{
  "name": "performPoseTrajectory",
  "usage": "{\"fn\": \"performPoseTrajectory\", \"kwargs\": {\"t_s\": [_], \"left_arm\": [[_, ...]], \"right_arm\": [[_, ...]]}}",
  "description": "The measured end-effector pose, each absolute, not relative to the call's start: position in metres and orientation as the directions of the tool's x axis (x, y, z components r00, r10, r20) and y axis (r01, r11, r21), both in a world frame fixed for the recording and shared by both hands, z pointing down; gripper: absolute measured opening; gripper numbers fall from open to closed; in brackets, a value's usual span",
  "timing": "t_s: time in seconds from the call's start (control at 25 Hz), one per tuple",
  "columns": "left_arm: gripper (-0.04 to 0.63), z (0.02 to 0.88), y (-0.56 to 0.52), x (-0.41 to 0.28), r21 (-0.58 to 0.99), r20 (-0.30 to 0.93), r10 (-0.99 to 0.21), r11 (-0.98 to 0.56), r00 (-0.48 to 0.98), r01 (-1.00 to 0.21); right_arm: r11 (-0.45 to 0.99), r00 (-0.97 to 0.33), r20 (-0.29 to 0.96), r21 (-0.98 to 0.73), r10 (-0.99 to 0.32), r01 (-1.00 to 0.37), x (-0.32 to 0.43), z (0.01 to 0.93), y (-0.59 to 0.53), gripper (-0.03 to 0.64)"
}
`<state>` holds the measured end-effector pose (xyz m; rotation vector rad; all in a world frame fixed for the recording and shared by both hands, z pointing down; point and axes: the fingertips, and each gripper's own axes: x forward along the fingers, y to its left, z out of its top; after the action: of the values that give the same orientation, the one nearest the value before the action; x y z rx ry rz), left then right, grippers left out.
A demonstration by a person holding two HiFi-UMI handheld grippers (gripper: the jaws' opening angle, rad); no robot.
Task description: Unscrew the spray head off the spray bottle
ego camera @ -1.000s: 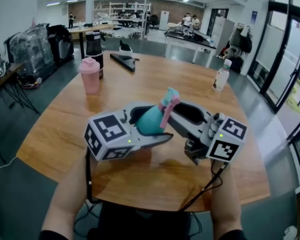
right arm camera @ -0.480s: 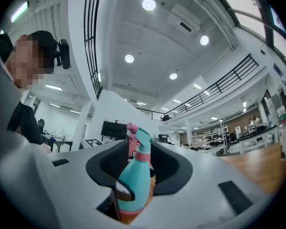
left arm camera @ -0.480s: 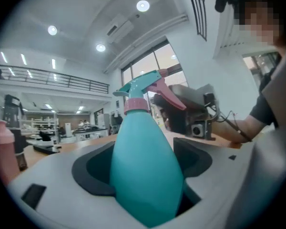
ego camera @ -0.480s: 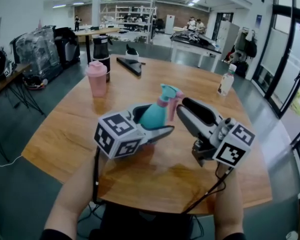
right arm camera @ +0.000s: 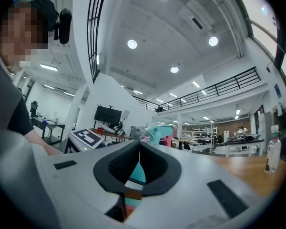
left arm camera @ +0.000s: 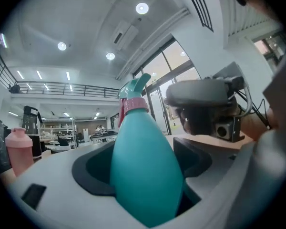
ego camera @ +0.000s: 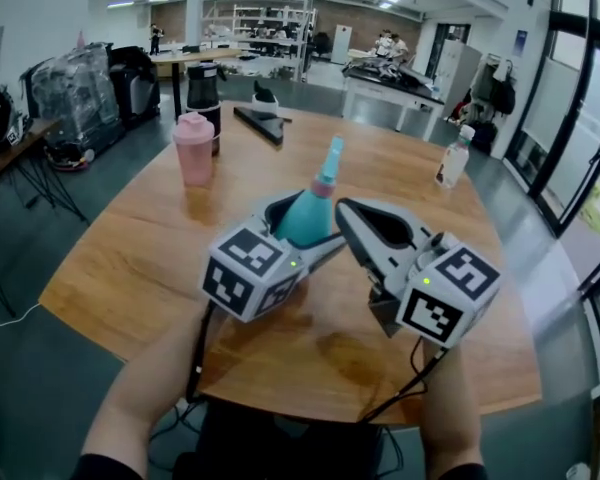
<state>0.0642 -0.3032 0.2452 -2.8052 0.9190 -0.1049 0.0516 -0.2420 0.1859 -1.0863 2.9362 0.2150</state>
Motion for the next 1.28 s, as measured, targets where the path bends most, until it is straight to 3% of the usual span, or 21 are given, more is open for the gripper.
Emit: {"fn": "performPoseTrajectory", "kwargs": {"t_s": [0.04,0.12,0.16,0.72,0.96,1.12,1.28], "left_arm": [[0.391,0.245,-0.301,0.066,-0.208,0.006,-0.590,-0.790,0.807,-0.576],[0.391,0.246,-0.299,0.069,-0.232,0.003,-0.589,-0.786,0.808,-0.573],[0.391,0.247,-0.298,0.071,-0.240,0.002,-0.587,-0.786,0.809,-0.570],[0.391,0.251,-0.277,0.087,-0.310,0.042,-0.549,-0.802,0.835,-0.511],[0.391,0.251,-0.269,0.092,-0.308,0.047,-0.510,-0.825,0.859,-0.473],[0.391,0.248,-0.259,0.094,-0.281,0.035,-0.420,-0.875,0.907,-0.394],[0.391,0.244,-0.234,0.097,-0.252,0.031,-0.248,-0.939,0.968,-0.232]], "right_arm": [[0.745,-0.753,-0.036,0.116,-0.657,-0.657,0.051,0.190,-0.246,0.028],[0.744,-0.748,-0.031,0.084,-0.663,-0.663,0.052,0.194,-0.250,0.145],[0.739,-0.742,-0.036,0.071,-0.669,-0.670,0.052,0.194,-0.252,0.158],[0.714,-0.715,-0.038,0.042,-0.698,-0.699,0.056,0.193,-0.258,0.156],[0.763,-0.764,-0.046,0.044,-0.644,-0.645,0.055,0.190,-0.249,0.149],[0.809,-0.809,-0.062,0.039,-0.584,-0.587,0.057,0.187,-0.245,0.144],[0.880,-0.881,-0.081,0.061,-0.465,-0.470,0.062,0.185,-0.227,0.144]]}}
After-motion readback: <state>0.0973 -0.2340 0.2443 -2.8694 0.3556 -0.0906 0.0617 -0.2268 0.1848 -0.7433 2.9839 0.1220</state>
